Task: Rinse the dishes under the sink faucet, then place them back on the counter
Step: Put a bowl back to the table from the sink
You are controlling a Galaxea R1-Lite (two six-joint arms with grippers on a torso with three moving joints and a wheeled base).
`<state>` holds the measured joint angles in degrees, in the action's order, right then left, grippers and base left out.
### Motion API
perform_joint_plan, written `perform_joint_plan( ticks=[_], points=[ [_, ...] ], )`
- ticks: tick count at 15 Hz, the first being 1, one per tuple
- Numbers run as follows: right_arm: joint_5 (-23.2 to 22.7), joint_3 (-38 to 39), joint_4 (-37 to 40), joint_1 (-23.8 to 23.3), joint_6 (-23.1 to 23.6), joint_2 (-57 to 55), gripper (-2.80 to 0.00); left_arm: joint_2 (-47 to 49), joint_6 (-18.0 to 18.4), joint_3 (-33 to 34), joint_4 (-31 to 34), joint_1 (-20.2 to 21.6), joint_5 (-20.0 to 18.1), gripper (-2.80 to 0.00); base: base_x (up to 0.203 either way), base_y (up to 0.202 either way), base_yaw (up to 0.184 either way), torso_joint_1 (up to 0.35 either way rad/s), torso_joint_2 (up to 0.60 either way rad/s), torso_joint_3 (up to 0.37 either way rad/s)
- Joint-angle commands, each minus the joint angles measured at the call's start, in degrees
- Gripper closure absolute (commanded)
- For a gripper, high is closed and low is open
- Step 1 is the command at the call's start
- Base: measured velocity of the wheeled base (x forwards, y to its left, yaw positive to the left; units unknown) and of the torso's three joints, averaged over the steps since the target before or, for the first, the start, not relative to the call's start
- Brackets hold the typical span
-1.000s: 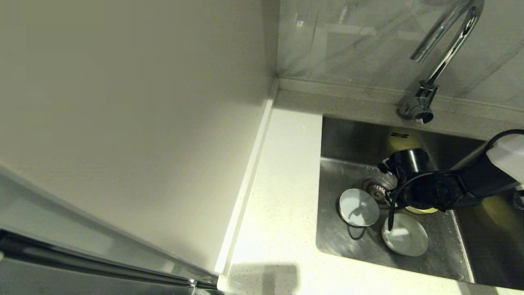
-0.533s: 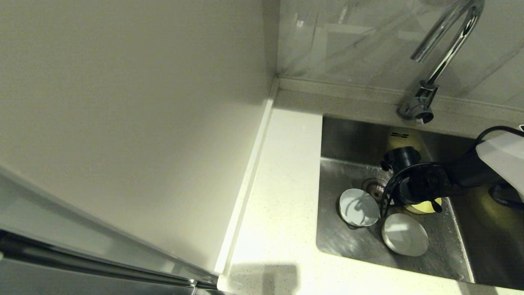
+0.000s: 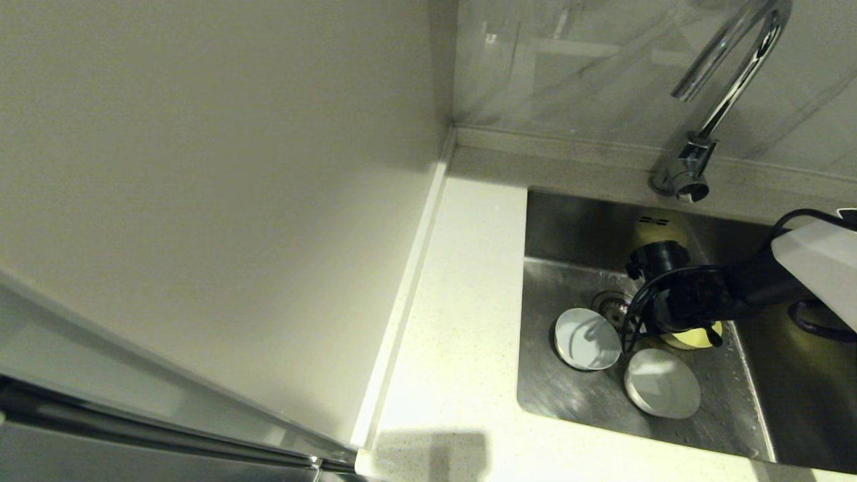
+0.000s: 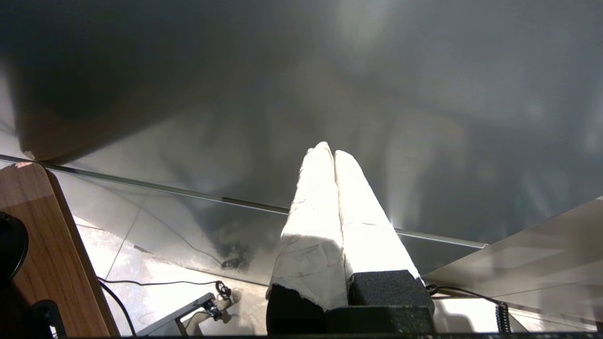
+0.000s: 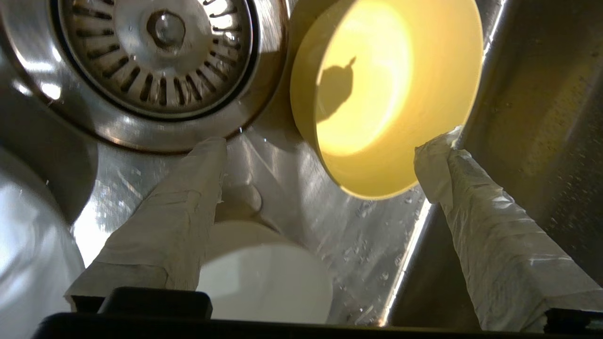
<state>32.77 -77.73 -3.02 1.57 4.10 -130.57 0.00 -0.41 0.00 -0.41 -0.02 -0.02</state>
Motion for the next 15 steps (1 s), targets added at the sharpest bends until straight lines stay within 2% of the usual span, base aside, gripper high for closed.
perform_joint_plan(
  ticks=[1,6,14,15],
  points=[
    [0.1,-1.8,-0.1,-0.2,0.0,-2.0,-2.8,0.0,0.0,0.2,0.0,0.0,0.0,0.0,0.0,0.0,0.0,0.0,0.0,0.0],
    [0.1,-6.3,-0.1,-0.6,0.1,-5.8,-2.8,0.0,0.0,0.2,0.0,0.0,0.0,0.0,0.0,0.0,0.0,0.0,0.0,0.0],
    [0.1,-8.6,0.0,-2.5,0.2,-7.9,-2.8,0.0,0.0,0.2,0.0,0.0,0.0,0.0,0.0,0.0,0.0,0.0,0.0,0.0],
    [0.1,-8.6,0.0,-2.5,0.2,-8.1,0.0,0.0,0.0,0.2,0.0,0.0,0.0,0.0,0.0,0.0,0.0,0.0,0.0,0.0]
  ],
)
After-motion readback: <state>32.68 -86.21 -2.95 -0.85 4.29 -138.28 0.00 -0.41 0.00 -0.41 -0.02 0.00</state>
